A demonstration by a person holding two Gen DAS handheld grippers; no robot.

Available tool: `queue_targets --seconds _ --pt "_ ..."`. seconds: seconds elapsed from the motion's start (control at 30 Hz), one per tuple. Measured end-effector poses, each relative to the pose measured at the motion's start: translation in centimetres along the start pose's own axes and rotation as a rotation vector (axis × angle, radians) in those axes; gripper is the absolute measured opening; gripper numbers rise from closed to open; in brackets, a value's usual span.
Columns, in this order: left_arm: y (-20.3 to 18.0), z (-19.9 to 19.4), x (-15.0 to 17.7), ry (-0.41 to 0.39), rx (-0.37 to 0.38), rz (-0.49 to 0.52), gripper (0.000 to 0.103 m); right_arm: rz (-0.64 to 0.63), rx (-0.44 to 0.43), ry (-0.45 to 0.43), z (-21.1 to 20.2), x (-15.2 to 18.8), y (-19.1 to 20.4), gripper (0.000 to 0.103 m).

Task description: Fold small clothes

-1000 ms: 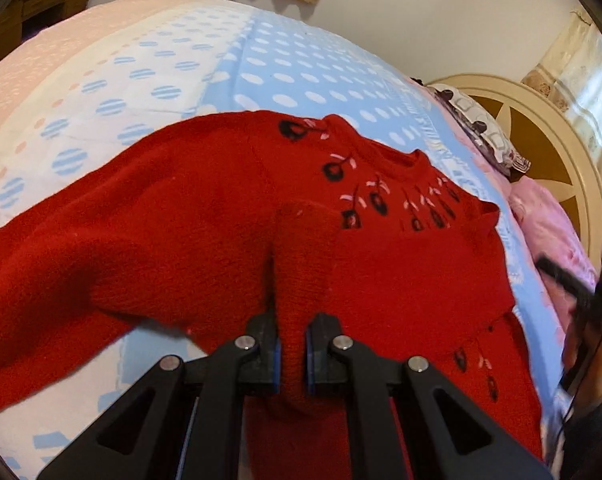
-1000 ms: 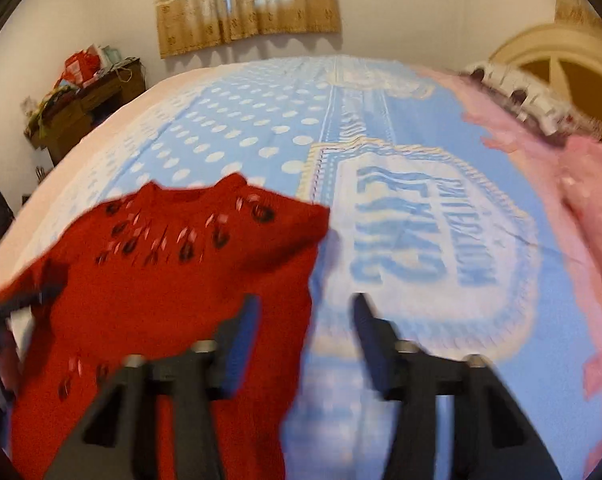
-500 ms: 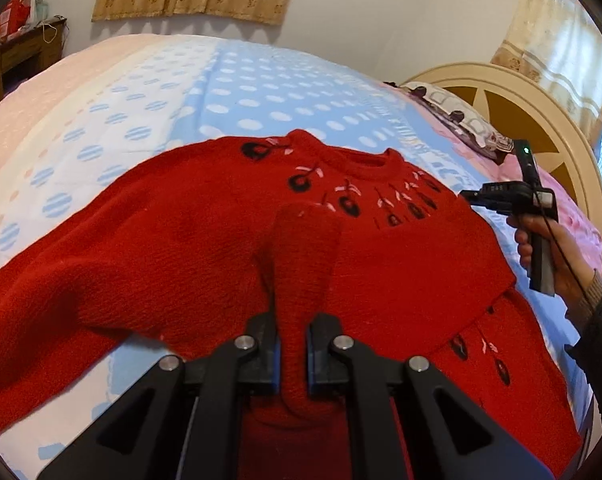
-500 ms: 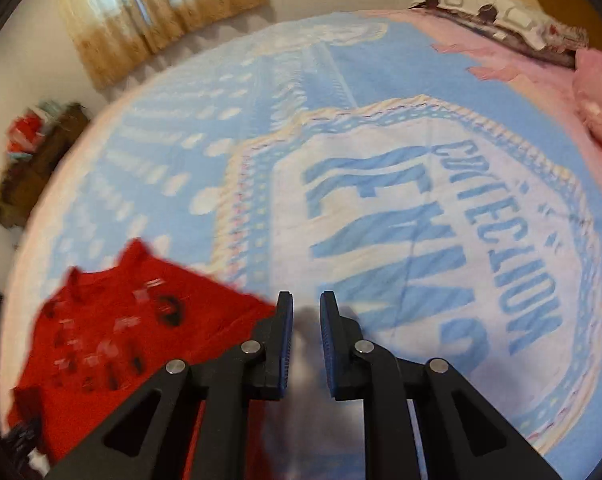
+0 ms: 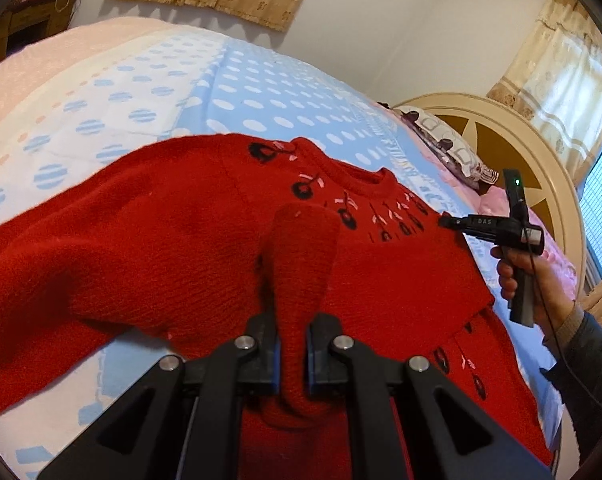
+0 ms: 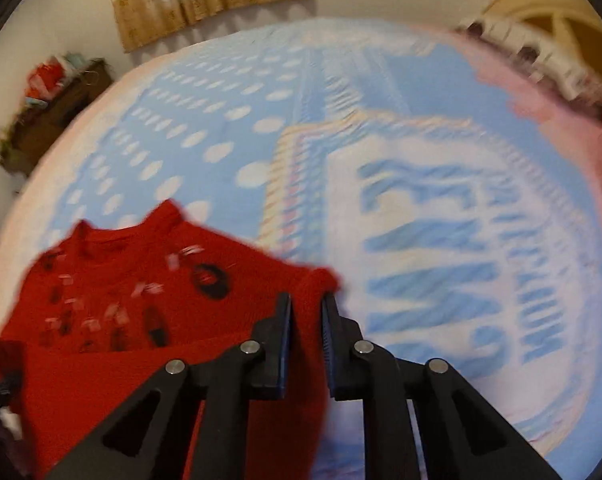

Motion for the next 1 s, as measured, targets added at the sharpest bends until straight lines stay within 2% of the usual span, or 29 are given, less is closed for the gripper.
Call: queue_targets --seconds 0.03,0.07,0.1,0.17,0.23,0.33,0.47,0.53,0.63,0.7,0.77,0.93,1.0 --pt "0.1 0.3 0.1 0.011 0.009 -0.008 0.010 0.007 0.014 -0.003 -0.1 0.0 -0.4 0.015" --pt "0.3 0.4 0.2 0.018 0.016 -0.014 0.010 0.016 -0.002 0.000 -0.2 0.3 -0.6 0.020" --pt "0.4 0.4 0.1 0.019 0.023 -0.022 0.010 0.023 -0.031 0.008 -0.5 0.7 -0.7 0.039" --pt "0.5 0.2 0.2 0.018 0.041 -0.036 0.010 0.020 -0.065 0.002 -2.0 1.8 -0.6 0.057" --pt "0.7 0.2 0.1 0.020 0.057 -0.055 0.010 -0.036 -0.070 0.001 -4.0 3.5 0.0 0.057" --pt "1.0 0.1 0.1 0.020 0.070 -0.075 0.010 -0.209 -0.064 0.031 -7.7 7.9 3.0 0.057" --pt "0.9 0.2 0.1 0.019 0.063 -0.066 0.011 -0.344 -0.043 0.056 -10.0 12.6 5.8 0.057" --pt "1.0 0.2 0.1 0.018 0.059 -0.064 0.012 -0.392 -0.035 0.073 -9.7 13.6 7.1 0.056" --pt "1.1 0.1 0.1 0.013 0.053 -0.065 0.012 -0.434 0.042 0.025 -9.4 13.1 8.1 0.043" --pt "1.2 -0.1 0.1 0.005 0.047 -0.069 0.012 -0.395 0.056 0.007 -9.2 12.1 7.9 0.029" --pt "1.3 -0.3 0.1 0.001 0.048 -0.076 0.012 -0.398 0.122 -0.002 -8.8 11.5 7.1 0.014" --pt "1.9 -0.4 -0.2 -0.006 0.058 -0.113 0.012 -0.286 0.135 -0.033 -10.3 12.2 5.1 0.009" --pt "2.3 -0.3 -0.2 0.004 0.057 -0.141 0.014 -0.262 0.160 -0.001 -9.9 13.3 4.6 0.008"
Point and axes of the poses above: each gripper's, at about its wrist camera, not at the fingertips, and z roughly the way its jaws point, y to its left, x to its underside, the point moved 7 cm from there along z, roughly the way its jaws point, and after that the axes turned 14 degrees about -z, right-handed, at the moved point
